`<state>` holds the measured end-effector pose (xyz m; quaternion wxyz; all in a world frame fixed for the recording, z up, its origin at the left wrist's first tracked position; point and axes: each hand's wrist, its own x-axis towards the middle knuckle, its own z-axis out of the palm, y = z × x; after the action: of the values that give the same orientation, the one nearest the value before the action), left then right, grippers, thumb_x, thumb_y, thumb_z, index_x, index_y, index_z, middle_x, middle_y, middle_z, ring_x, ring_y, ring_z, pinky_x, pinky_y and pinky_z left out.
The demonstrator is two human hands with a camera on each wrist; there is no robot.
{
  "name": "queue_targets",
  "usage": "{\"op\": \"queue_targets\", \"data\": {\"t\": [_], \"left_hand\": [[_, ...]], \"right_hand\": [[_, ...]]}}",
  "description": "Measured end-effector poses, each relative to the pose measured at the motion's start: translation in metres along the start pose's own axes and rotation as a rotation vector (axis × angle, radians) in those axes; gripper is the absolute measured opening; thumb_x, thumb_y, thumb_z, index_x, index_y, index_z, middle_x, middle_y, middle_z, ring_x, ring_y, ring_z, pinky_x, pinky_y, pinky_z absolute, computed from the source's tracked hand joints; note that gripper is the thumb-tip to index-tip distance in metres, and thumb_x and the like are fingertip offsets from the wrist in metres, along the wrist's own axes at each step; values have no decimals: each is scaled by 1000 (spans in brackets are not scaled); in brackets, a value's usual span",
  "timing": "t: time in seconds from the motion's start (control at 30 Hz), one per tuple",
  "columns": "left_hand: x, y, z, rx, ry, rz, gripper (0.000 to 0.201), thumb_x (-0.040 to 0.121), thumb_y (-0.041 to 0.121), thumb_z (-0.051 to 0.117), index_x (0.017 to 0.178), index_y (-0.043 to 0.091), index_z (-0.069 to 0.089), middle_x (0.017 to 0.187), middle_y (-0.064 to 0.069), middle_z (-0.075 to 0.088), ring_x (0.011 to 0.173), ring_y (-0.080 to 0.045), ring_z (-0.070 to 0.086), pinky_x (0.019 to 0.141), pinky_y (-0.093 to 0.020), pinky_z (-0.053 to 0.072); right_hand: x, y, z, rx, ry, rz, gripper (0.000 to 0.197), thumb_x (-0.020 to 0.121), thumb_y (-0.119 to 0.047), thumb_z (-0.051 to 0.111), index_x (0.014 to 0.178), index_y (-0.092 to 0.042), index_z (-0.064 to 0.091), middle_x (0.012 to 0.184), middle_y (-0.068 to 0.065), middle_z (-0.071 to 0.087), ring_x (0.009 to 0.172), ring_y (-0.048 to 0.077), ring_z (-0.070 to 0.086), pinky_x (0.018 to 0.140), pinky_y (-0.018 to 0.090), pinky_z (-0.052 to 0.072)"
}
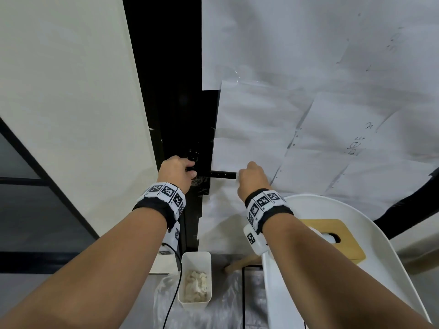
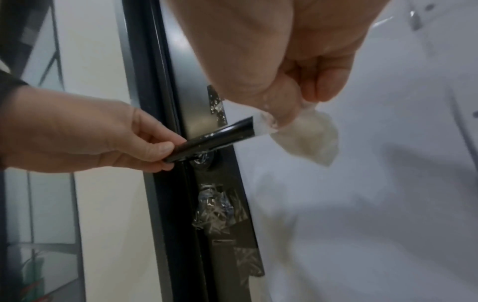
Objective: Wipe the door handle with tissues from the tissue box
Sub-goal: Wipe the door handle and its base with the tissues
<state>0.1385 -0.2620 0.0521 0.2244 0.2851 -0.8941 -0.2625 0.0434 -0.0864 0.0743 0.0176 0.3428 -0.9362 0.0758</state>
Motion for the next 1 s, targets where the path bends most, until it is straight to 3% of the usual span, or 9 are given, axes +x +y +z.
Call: {"op": "queue_targets", "data": {"t": [0.17, 0.23, 0.33, 0.5, 0.6, 0.7, 0.87, 1.0], "left_hand": [[-4, 0, -1, -6, 6, 14, 29, 85, 18, 70, 114, 13, 70, 110, -9, 63, 93, -25, 66, 88, -33, 53], [-5, 2, -1, 10, 5, 15, 30, 86, 19, 69, 115, 13, 69, 110, -9, 62, 95, -24, 65, 88, -33, 53], [-6, 4, -2, 10, 7, 9, 30, 85, 20, 69, 115, 14, 69, 110, -8, 63, 93, -24, 66, 88, -33, 53], [-11, 6, -4, 30, 16, 29, 29, 87, 11, 63, 116, 15, 67, 112, -9, 63, 98, -26, 64, 87, -36, 52], [-16, 8, -3, 33, 85, 85, 29, 92, 7, 54, 118, 12, 66, 116, -9, 61, 106, -28, 57, 88, -35, 48], [-16, 20, 1, 47, 135, 193, 27, 94, 14, 54, 119, 13, 66, 116, -7, 63, 106, -28, 54, 89, -34, 45], [-13, 33, 14, 183, -29, 283, 22, 95, 20, 55, 102, 11, 73, 100, -8, 60, 95, -28, 49, 86, -36, 46], [-9, 32, 11, 173, -75, 242, 22, 94, 23, 57, 109, 17, 72, 106, -6, 59, 104, -25, 48, 86, -27, 36]], "right_hand": [[1, -8, -12, 89, 189, -34, 31, 77, 12, 46, 101, -1, 61, 108, 15, 48, 99, 30, 46, 73, 28, 36], [7, -16, -19, 134, 220, -53, 32, 77, 12, 46, 101, -1, 63, 107, 14, 48, 100, 29, 46, 74, 29, 40], [11, -32, -24, 154, 153, -134, 32, 78, 10, 48, 105, -3, 63, 110, 14, 48, 103, 30, 48, 84, 35, 47], [7, -54, -9, 157, -24, -287, 46, 78, 9, 48, 120, -7, 56, 113, 14, 57, 107, 31, 50, 89, 41, 48], [8, -47, -8, 270, 24, -227, 52, 77, 12, 45, 123, -10, 54, 115, 12, 60, 110, 30, 50, 89, 39, 48], [11, -32, -10, 295, 151, -121, 44, 78, 12, 45, 115, -7, 58, 111, 13, 56, 103, 29, 51, 82, 39, 49], [17, -19, 0, 69, 20, -98, 27, 87, -1, 45, 104, -6, 65, 106, 11, 53, 99, 29, 50, 71, 33, 43], [18, -18, 3, 78, 40, -129, 24, 86, 1, 46, 100, -5, 64, 103, 11, 52, 96, 29, 50, 66, 34, 41]]}}
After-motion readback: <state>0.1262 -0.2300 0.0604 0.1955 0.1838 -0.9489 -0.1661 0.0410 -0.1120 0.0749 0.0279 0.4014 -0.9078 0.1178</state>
